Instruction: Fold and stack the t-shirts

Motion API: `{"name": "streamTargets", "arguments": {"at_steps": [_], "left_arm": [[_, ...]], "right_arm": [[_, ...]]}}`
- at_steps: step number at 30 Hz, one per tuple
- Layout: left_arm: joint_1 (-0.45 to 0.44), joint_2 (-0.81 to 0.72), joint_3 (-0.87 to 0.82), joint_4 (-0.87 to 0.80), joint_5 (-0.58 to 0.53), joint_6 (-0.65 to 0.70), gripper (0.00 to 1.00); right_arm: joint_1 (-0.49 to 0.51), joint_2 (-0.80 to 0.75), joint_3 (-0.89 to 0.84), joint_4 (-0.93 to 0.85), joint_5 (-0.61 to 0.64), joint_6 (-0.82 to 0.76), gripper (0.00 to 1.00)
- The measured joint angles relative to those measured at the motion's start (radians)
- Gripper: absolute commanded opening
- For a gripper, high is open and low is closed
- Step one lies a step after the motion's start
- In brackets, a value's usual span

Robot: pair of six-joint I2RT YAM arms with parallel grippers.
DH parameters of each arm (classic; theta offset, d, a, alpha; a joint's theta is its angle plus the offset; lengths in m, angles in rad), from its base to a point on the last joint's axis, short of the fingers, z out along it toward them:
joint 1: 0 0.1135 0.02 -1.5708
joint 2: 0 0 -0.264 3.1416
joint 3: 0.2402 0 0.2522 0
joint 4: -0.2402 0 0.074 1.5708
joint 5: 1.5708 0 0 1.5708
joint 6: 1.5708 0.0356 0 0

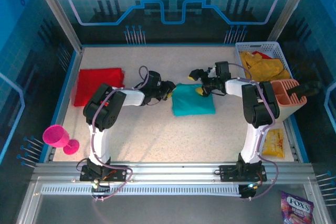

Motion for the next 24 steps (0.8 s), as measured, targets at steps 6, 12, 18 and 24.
{"name": "streamTargets", "arguments": {"at_steps": [6, 12, 18, 24], "left_arm": [[0.011, -0.013, 0.000, -0.047, 0.003, 0.018, 0.42], [-0.035, -0.138, 0.021, -0.100, 0.017, 0.018, 0.43], [-0.136, -0.216, 0.029, -0.017, 0.020, -0.027, 0.43], [-0.198, -0.135, 0.007, 0.113, 0.020, -0.120, 0.42]], "right_arm": [[-0.018, -0.002, 0.001, 0.016, -0.051, 0.009, 0.96], [-0.018, -0.084, 0.000, 0.004, -0.081, 0.016, 0.97], [-0.006, -0.285, -0.075, -0.022, -0.049, 0.035, 0.98], [0.031, -0.392, -0.250, 0.024, 0.008, 0.109, 0.98]]}}
